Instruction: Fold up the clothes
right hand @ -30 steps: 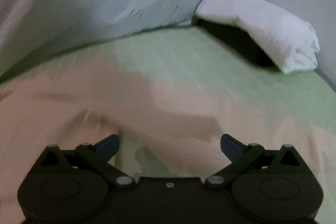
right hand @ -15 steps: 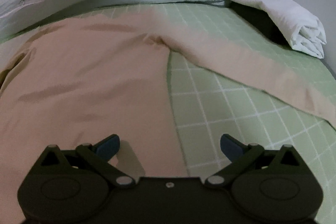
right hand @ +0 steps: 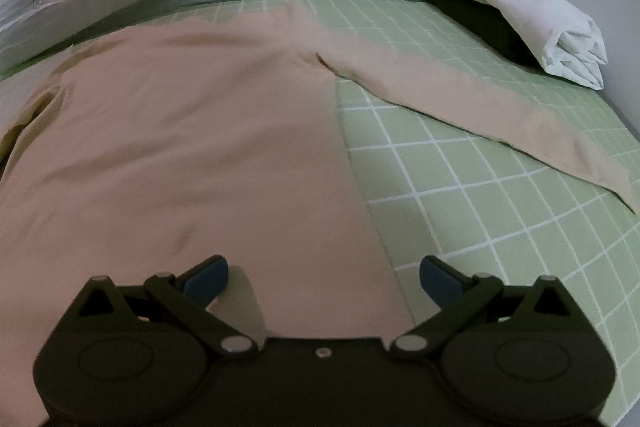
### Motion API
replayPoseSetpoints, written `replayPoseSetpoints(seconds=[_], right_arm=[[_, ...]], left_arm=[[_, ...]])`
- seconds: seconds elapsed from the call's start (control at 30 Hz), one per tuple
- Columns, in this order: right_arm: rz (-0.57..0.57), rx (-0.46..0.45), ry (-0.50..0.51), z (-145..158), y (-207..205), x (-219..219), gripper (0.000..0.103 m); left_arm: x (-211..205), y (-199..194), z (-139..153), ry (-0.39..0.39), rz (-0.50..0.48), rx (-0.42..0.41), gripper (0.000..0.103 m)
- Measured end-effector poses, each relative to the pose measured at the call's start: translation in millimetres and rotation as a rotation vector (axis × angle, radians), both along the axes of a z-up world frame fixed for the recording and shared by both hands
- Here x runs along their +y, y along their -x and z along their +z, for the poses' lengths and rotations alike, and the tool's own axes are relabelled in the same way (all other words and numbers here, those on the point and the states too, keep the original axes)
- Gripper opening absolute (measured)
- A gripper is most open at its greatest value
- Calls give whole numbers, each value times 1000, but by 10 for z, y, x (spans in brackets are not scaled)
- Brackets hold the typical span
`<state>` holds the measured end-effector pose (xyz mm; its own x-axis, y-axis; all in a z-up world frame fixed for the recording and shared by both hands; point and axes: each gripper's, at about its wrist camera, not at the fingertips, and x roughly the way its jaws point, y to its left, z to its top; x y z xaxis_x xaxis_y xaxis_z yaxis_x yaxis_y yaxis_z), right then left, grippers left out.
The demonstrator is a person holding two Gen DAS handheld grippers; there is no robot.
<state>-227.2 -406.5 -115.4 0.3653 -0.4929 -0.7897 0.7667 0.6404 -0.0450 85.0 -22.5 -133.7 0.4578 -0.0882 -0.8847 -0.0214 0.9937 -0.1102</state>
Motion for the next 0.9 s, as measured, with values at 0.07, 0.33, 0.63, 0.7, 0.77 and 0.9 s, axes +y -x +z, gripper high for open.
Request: replayPoseSetpoints(seconds=[0.07,0.33,0.63,0.7,0.77,0.9], right_arm=[[-5,2,-3,1,-1,11,103],[-10,-3,-4,53,107,26,103],[-33,-28,10,116,378,-146,103],[-42,-34,13,124,469,-189,103],[-55,-39,15,132,577,-232,103],[-96,-52,19,146,809,-317,103]], left_arm=[[-34,-3,-16,-10,-11,-4,84],[-196,53,60,69,-124,-43,13],[-714,183,487,227,-265,-163,7],[-938,237,607,269,-313,-179,7],[-1171,304,704,297,-382,-195,7],[-1729,570,876,362,-581,-201,7]])
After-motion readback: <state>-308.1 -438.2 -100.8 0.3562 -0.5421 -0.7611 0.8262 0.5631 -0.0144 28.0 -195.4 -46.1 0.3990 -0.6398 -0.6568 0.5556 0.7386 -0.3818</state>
